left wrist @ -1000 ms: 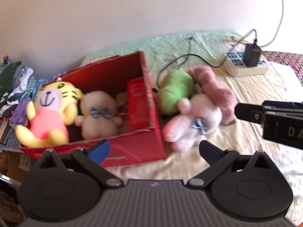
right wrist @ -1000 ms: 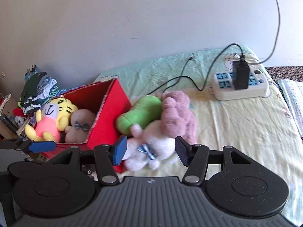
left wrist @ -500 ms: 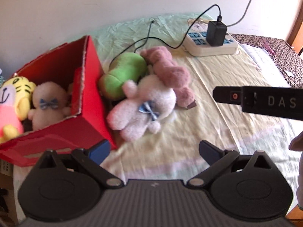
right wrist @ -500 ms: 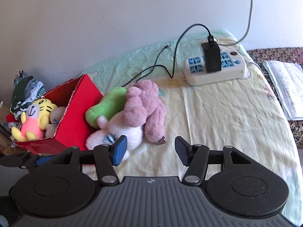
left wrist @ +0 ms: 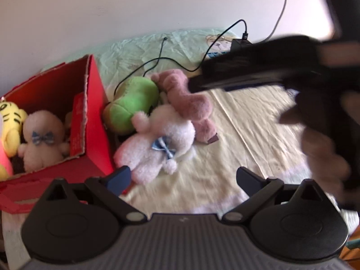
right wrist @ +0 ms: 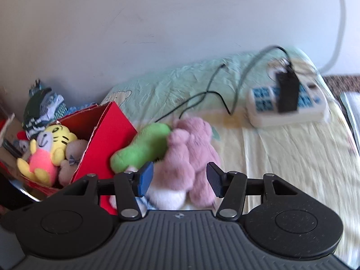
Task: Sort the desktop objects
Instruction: 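Reach for and grasp the pink teddy bear with the right gripper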
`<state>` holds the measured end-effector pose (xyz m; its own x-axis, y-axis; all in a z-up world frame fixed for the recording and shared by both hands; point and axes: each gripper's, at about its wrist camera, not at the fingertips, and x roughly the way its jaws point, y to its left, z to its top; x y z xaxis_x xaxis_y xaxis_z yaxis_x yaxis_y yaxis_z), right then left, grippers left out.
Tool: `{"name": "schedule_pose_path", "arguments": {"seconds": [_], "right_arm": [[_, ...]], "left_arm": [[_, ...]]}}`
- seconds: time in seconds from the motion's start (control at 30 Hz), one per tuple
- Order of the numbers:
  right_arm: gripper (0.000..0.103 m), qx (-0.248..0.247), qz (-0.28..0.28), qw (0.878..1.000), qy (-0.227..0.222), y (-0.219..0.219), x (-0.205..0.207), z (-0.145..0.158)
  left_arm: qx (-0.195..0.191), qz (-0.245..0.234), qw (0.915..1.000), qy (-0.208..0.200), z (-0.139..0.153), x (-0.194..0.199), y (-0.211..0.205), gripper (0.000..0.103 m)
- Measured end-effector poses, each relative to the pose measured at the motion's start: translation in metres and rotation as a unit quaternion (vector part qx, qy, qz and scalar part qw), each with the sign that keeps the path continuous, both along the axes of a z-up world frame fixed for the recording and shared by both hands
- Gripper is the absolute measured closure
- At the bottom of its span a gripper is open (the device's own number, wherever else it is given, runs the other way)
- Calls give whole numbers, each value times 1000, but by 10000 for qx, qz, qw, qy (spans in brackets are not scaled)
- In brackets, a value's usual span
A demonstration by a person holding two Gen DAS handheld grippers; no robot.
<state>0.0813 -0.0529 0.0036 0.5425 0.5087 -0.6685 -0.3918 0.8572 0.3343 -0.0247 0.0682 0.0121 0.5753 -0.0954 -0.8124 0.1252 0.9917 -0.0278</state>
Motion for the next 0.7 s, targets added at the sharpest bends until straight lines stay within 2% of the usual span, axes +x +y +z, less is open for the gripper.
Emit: {"name": "schedule_pose_path", "arguments": {"seconds": [0.17,0.23,0.27,0.33,0.7], "right_arm": [[49,-351,259,9989,196,25,28,-22],[60,-420,184,9980,424,24,35,-33],[60,-336,178,9978,540,21,37,-37],[69,-70,154,9972,726,10,39,-41],[75,504,-272,9949,832,-62,21,-21]], "left_arm": [[-5,-143,9999,-63,3,-3,1,3],[48,-183,9998,-101,4,-4,0,3],[74,-199,9997,-124,4,-4,0,3],[40,-229,9996,-133,4,0,4,3],[-173,-481,9985,-187,5,21,-7,3]]}}
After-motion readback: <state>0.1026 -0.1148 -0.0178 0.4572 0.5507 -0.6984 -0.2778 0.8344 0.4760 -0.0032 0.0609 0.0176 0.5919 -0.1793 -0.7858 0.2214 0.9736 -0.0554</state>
